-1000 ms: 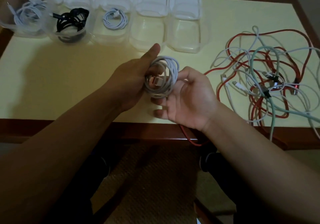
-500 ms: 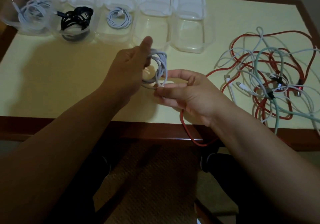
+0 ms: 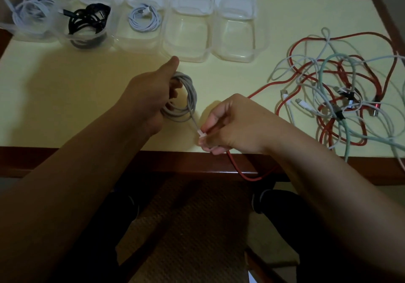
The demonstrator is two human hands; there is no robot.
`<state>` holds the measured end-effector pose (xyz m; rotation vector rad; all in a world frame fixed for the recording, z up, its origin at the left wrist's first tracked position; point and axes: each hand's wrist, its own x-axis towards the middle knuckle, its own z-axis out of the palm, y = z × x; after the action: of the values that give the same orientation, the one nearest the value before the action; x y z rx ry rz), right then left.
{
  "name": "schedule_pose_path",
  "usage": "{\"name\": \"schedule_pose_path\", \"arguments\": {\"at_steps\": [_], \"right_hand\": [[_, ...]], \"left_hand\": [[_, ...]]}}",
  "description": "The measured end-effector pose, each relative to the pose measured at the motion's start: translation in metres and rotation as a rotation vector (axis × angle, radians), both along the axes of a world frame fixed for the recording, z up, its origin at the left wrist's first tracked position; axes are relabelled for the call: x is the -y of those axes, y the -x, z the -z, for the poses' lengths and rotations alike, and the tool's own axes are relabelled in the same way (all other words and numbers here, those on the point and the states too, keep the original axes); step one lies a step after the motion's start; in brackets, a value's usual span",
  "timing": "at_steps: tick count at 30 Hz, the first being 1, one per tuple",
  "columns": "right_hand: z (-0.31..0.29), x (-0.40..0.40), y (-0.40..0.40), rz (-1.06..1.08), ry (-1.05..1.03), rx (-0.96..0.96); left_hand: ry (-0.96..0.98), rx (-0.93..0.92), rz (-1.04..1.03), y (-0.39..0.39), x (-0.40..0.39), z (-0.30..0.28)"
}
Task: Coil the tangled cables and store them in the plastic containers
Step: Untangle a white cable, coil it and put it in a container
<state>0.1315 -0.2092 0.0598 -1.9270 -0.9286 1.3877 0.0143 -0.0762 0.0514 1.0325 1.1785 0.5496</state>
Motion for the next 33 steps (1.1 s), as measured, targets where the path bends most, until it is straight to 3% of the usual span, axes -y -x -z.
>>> {"name": "schedule_pose_path", "arguments": {"at_steps": [8, 12, 16, 20, 24, 28, 33], "right_hand": [[-0.009, 0.006, -0.016, -0.123, 0.06, -0.032], [-0.004, 0.008, -0.017, -0.15, -0.041, -0.082], [-0.009, 0.005, -0.017, 0.019, -0.123, -0.169], [-0.013, -0.004, -0.007, 0.293, -0.287, -0.225], [-0.008, -0.007, 0.003, 0.26, -0.296, -0.346], [-0.007, -0.005, 0.002, 0.205, -0.306, -0.467], [-0.003, -0.006, -0.005, 0.284, -0.229, -0.646]], "left_hand": [[-0.04, 0.007, 0.05, -0.001, 0.005, -0.009], [-0.239, -0.055, 0.151, -0.003, 0.007, -0.01], [-0.249, 0.0, 0.119, -0.006, 0.005, -0.012], [-0.481, -0.143, 0.236, -0.007, 0.016, -0.011], [-0.536, -0.076, 0.275, -0.013, 0.02, -0.012], [-0.577, -0.204, 0.38, -0.012, 0.016, -0.012], [-0.512, -0.041, 0.585, -0.002, 0.011, -0.005]]}}
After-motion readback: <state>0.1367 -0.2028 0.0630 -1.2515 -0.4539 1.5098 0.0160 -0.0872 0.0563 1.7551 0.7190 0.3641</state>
